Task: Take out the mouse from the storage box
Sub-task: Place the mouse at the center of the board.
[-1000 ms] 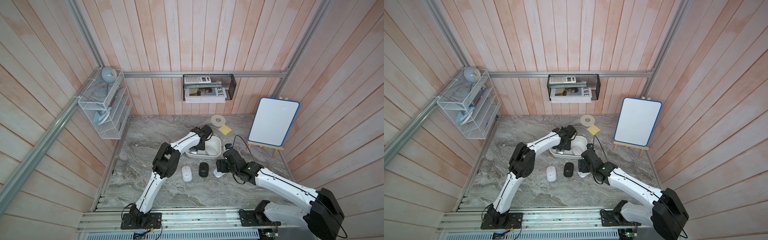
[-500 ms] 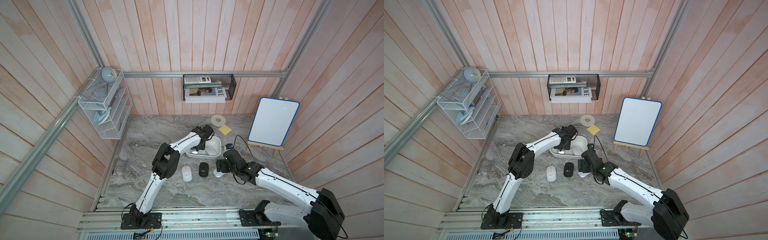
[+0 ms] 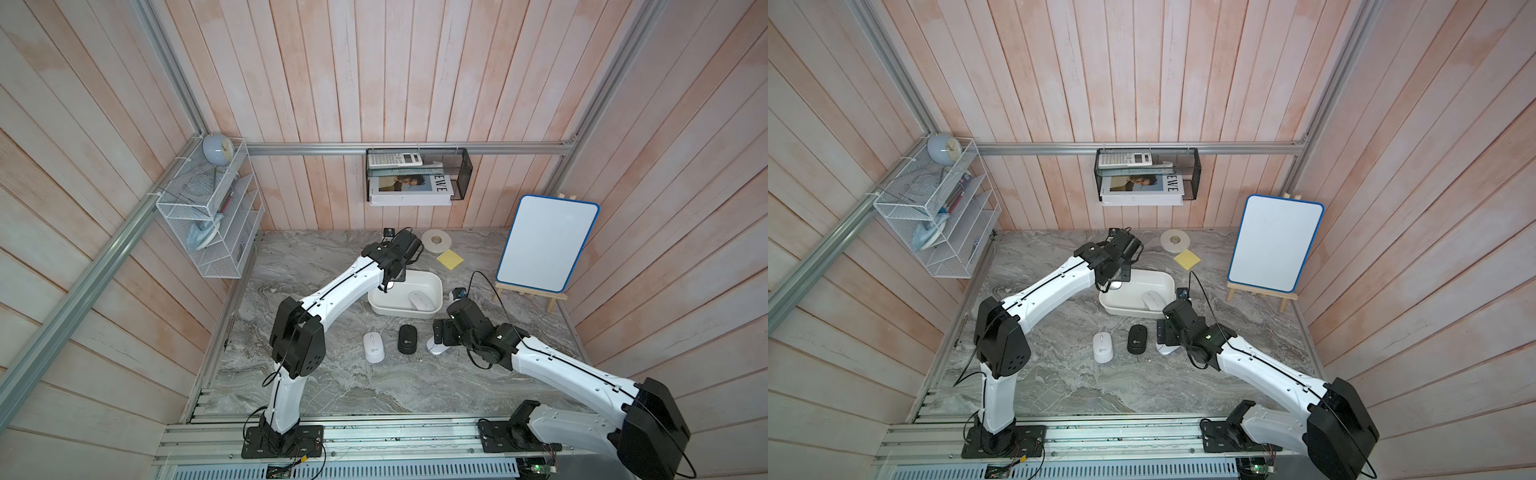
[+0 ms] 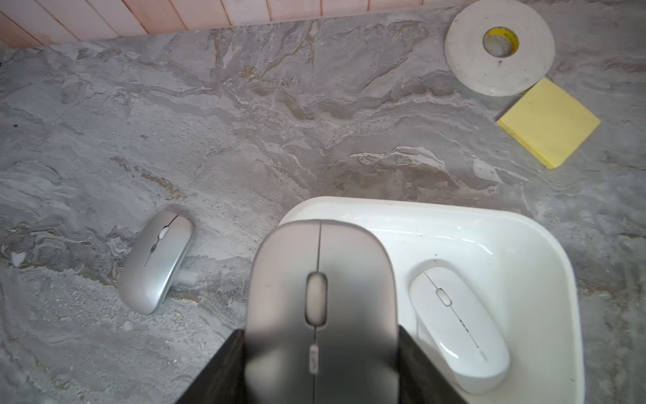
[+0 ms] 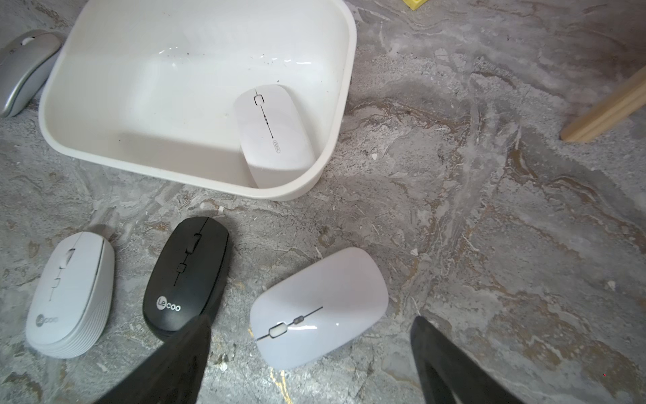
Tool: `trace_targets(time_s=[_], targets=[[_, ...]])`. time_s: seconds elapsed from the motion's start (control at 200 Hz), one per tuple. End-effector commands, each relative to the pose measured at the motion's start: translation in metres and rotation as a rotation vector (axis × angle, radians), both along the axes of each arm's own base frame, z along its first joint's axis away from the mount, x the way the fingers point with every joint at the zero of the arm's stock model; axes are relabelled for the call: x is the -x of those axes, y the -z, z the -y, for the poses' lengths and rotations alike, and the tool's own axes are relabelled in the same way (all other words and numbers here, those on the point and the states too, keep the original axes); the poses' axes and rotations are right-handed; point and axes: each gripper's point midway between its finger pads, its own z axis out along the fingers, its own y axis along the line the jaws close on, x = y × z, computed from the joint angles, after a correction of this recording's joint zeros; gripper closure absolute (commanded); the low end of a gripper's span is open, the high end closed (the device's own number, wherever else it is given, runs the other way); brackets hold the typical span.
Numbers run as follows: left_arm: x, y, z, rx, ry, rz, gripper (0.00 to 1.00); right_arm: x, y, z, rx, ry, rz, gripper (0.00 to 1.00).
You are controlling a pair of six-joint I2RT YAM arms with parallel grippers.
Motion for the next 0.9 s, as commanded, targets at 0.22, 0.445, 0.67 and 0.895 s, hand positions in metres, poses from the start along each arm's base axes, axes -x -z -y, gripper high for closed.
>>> trace_targets(time_s=[0.22, 0.445, 0.67, 0.895], targets=[[0.009, 0.001, -0.081, -0.042, -0.130, -0.010, 0.56, -0.002, -0.014, 0.005, -0.001, 0.030, 0.021, 0.07], [0.022, 0.038, -0.111, -0.029, -0.170, -0.084, 0.57, -0.003, -0.012, 0.005, -0.001, 0.032, 0.016, 0.07], [0.026, 0.081, -0.115, -0.007, -0.177, -0.163, 0.57, -0.004, -0.013, 0.003, 0.001, 0.030, 0.010, 0.07], [0.027, 0.118, -0.112, 0.009, -0.177, -0.227, 0.57, -0.005, -0.013, 0.005, 0.010, 0.039, 0.006, 0.07]])
